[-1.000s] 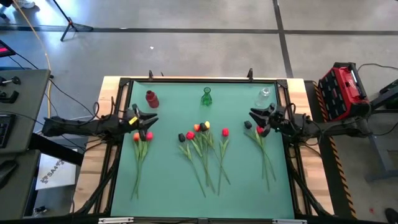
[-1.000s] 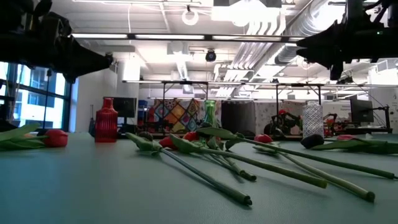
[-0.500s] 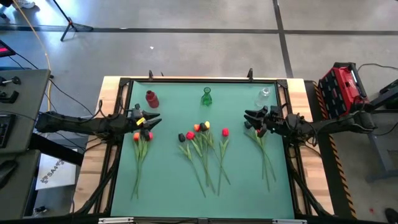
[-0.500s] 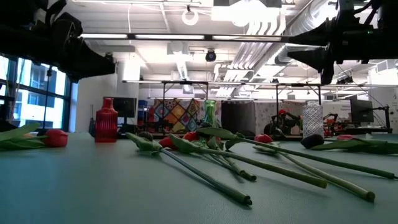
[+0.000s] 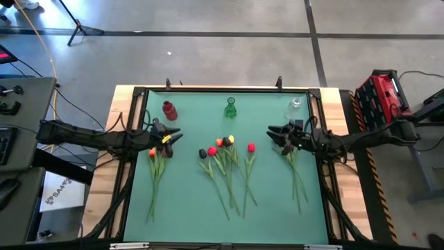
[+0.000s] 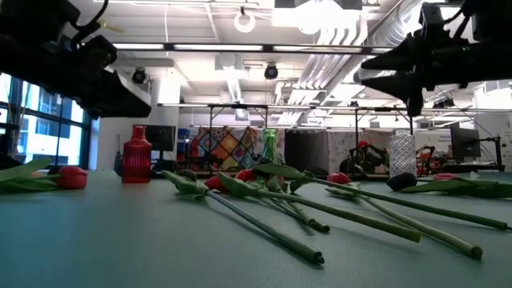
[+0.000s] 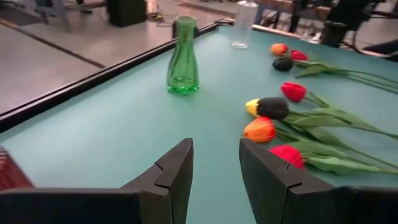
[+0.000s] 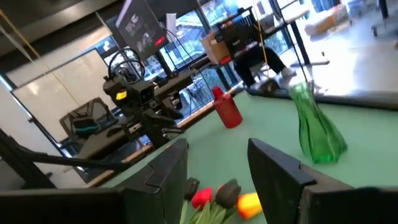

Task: Sort flowers into vase by color
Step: Put the left red tulip into the red vase

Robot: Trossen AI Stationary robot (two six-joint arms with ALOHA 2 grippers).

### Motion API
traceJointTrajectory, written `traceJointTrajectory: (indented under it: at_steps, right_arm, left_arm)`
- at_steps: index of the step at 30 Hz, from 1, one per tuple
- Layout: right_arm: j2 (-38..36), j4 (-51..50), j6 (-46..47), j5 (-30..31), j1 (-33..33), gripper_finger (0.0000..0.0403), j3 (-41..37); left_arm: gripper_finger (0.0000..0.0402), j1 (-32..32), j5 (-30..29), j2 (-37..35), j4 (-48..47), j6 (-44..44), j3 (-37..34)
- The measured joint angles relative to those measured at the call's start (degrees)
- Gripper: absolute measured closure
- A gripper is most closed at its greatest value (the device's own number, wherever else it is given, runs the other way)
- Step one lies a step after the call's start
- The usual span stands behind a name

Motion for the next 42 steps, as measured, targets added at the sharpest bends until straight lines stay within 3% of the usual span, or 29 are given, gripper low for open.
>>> traceJointTrajectory:
  at_steps: [5,10,17,24,29,35,42]
  right_arm:
    - [1.48,-0.08,-9.11,0.0,0.0,0.0244,4.11]
    - [3.22,-0.63,-13.42,0.59,0.0,0.0244,5.56]
    - [5.53,-7.19,-4.9,9.42,-0.02,0.0244,5.41]
    - [5.89,-9.13,-3.32,10.37,-0.04,0.0244,7.56]
    - [5.91,-19.38,-2.6,13.58,-0.07,0.0244,12.04]
    - [5.93,-33.34,5.81,15.83,-0.07,0.0244,17.65]
    - [5.93,-42.58,12.48,14.51,-0.07,0.0244,19.2]
  left_arm:
    - [0.0276,0.0,-0.31,1.49,-0.11,-1.11,0.0]
    - [0.0244,0.0,-0.61,2.87,-0.12,-2.45,0.0]
    - [0.0222,0.0,-0.38,5.12,-0.18,-5.06,0.0]
    - [0.0222,0.57,-3.21,7.56,-0.37,-9.19,0.06]
    - [0.0222,3.77,-3.96,10.66,-5.07,-12.43,3.15]
    - [0.0222,7.06,-0.6,16.51,-15.3,-19.85,9.43]
    - [0.0222,8.7,7.02,24.24,-13.17,-25.49,11.86]
